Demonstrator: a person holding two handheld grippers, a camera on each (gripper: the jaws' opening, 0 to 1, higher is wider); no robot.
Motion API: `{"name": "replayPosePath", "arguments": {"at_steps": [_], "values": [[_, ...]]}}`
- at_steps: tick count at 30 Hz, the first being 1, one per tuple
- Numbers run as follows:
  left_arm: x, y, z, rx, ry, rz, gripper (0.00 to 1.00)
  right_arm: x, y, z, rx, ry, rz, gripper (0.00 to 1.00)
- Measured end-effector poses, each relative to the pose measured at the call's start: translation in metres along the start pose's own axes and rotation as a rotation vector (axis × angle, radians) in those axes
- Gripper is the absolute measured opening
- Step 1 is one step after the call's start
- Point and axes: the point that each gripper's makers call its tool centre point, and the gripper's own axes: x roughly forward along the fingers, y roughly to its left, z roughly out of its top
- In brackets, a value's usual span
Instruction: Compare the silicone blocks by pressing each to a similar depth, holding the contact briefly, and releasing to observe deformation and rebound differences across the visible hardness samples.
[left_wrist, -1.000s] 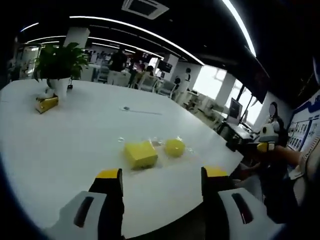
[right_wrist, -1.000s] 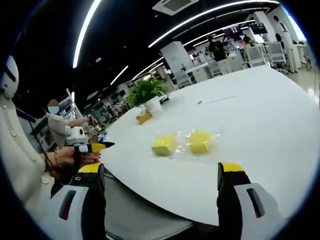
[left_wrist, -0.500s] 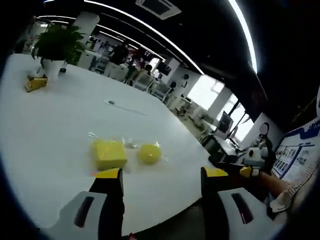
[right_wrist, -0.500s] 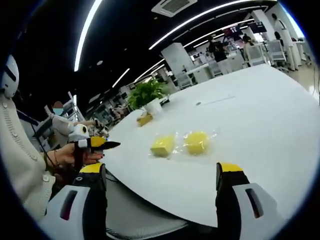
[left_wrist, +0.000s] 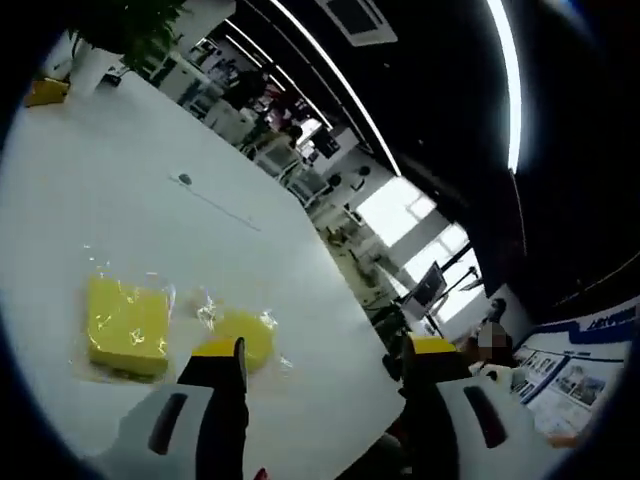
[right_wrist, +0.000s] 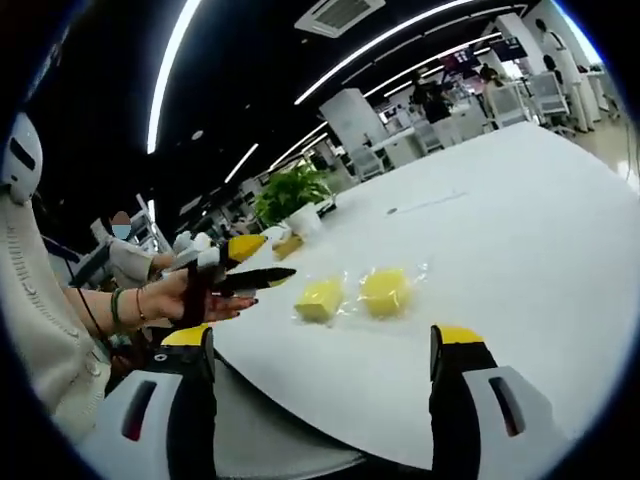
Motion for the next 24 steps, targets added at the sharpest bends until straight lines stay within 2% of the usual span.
{"name": "replayPosePath", "arguments": {"at_steps": [1, 3, 5, 7, 12, 16, 18, 24], "values": [[0.007, 0.011, -0.004, 0.028, 0.034, 0.042, 0.62, 0.000, -0.002, -0.001, 0.003, 0.003, -0.003, 0.83], [0.021, 0.025, -0.005, 0.053, 0.047, 0.073, 0.63, 0.002, -0.006, -0.003, 0.014, 0.011, -0.013, 0.83], [0.033, 0.036, -0.009, 0.010, 0.073, 0.107, 0.64, 0.004, -0.009, -0.004, 0.025, 0.012, -0.021, 0.83], [0.042, 0.045, -0.011, 0.002, 0.093, 0.128, 0.65, 0.006, -0.013, -0.005, 0.038, 0.018, -0.029, 0.83], [0.065, 0.067, -0.014, -0.026, 0.113, 0.182, 0.68, 0.011, -0.019, -0.006, 0.058, 0.023, -0.040, 0.83], [0.077, 0.085, -0.014, -0.074, 0.098, 0.243, 0.69, 0.013, -0.025, -0.008, 0.068, 0.032, -0.049, 0.82], [0.084, 0.086, -0.014, -0.102, 0.097, 0.238, 0.65, 0.013, -0.026, -0.008, 0.074, 0.031, -0.052, 0.82], [0.102, 0.091, -0.017, -0.138, 0.095, 0.251, 0.66, 0.016, -0.028, -0.011, 0.095, 0.039, -0.053, 0.81]]}}
